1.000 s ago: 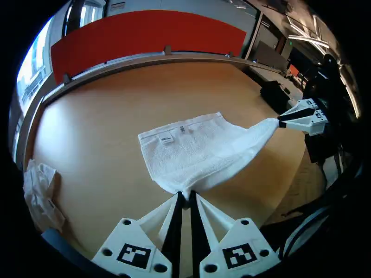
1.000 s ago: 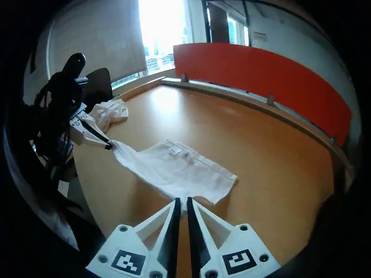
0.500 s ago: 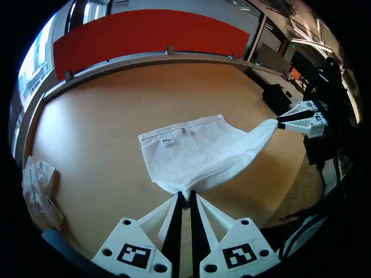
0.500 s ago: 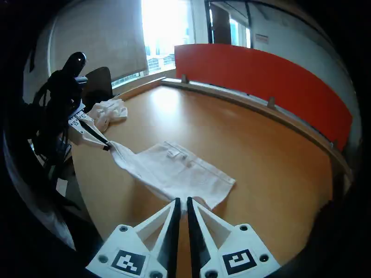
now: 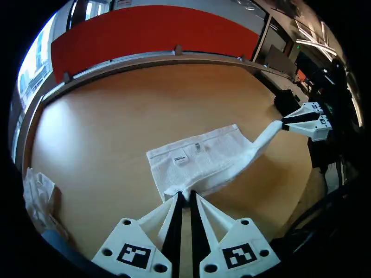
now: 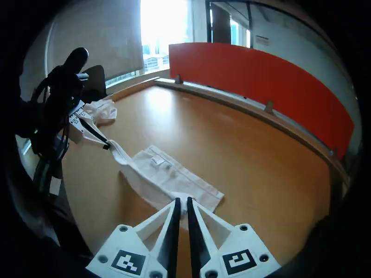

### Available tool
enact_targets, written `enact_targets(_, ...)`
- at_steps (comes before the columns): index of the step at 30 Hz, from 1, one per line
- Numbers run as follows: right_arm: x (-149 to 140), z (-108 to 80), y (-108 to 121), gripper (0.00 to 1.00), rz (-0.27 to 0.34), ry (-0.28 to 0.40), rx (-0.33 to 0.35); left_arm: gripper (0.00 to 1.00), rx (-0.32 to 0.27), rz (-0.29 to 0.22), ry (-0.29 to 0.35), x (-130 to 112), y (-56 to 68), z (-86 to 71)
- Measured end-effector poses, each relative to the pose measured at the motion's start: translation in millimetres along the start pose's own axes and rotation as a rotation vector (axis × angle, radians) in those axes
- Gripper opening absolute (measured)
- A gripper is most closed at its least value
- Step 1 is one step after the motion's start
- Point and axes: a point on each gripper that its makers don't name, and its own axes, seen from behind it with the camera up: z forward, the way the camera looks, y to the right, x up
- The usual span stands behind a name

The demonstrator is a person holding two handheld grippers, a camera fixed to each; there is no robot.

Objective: Fold towel

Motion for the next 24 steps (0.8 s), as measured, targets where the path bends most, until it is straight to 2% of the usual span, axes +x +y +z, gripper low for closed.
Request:
enact_targets(9, -11.0, 27.9, 18.2, 0.11, 0.034, -0.037, -0.018, 0.11, 0.012, 0.015, -0.020, 15.5, -19.6, 32.1)
enact_targets(18, -27.9, 40.4, 23.9, 0.10, 0.057, -0.078, -0.014, 0.11, 0.003, 0.028, -0.046, 10.6, -24.5, 49.6)
enact_targets(24, -35.6, 52.1, 29.4, 0.11, 0.073, -0.099, -0.017, 0.12, 0.010, 0.031, -0.055, 7.4, -30.3, 66.7)
